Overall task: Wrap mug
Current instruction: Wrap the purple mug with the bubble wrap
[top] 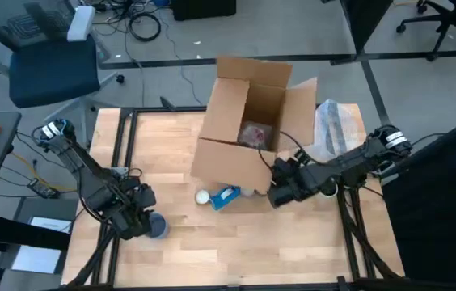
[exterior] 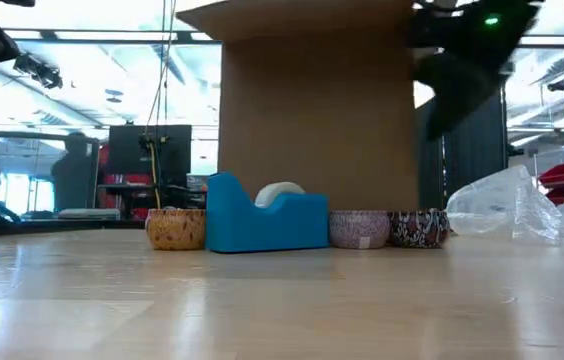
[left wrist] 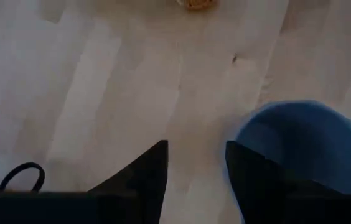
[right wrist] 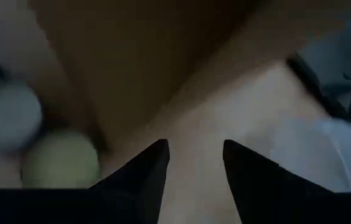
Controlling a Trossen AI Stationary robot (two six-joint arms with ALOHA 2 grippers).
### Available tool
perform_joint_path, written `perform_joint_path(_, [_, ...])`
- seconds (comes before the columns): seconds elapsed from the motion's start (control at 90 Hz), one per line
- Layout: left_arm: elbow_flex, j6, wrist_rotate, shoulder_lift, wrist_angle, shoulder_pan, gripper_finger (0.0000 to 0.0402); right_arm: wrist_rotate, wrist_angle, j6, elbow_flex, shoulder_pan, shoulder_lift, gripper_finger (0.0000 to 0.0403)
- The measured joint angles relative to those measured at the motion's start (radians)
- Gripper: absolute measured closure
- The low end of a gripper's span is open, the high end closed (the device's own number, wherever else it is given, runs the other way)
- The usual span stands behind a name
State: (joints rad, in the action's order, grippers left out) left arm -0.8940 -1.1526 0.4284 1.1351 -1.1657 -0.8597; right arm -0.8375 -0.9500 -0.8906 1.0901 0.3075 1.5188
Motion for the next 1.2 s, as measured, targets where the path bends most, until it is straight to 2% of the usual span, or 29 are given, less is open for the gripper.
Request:
perform_joint_path(0.144, [0.000,0.000,0.002,0.000,0.000,0.000,0.0255,0.017,0.329,0.333,0.000,-0.042,0.001,0.0268])
perform_joint_path(0.278, [0.000,0.000,0.000,0.000,0.001,0.000,0.0255,0.111,0.626,0.589,0.000,-0.061,0.001,0.0268])
perform_joint_path(0.389, [0.000,0.000,-0.020,0.000,0.003,0.000,0.0255,0.195,0.816,0.691,0.002,-0.059,-0.001,0.0269])
perform_joint_path(0.522, [0.000,0.000,-0.061,0.000,0.010,0.000,0.0255,0.214,0.851,0.728,0.009,-0.011,-0.041,0.0274])
perform_joint_path(0.667, [0.000,0.000,-0.101,0.000,0.023,-0.001,0.0255,0.213,0.734,0.706,0.029,0.063,-0.121,0.0280])
perform_joint_path(0.822, [0.001,0.000,-0.105,0.000,0.054,0.000,0.0254,0.212,0.525,0.535,0.031,0.119,-0.213,0.0284])
perform_joint_path(0.911, [0.001,-0.001,-0.114,0.000,0.083,0.000,0.0254,0.225,0.321,0.379,0.031,0.139,-0.252,0.0284])
perform_joint_path(1.022, [0.001,-0.003,-0.106,0.002,0.109,0.000,0.0254,0.312,0.002,0.125,0.031,0.140,-0.285,0.0284])
perform_joint_path(1.2, [0.001,-0.003,-0.069,0.004,0.124,0.008,0.0254,0.446,-0.456,-0.226,0.024,0.027,-0.288,0.0286])
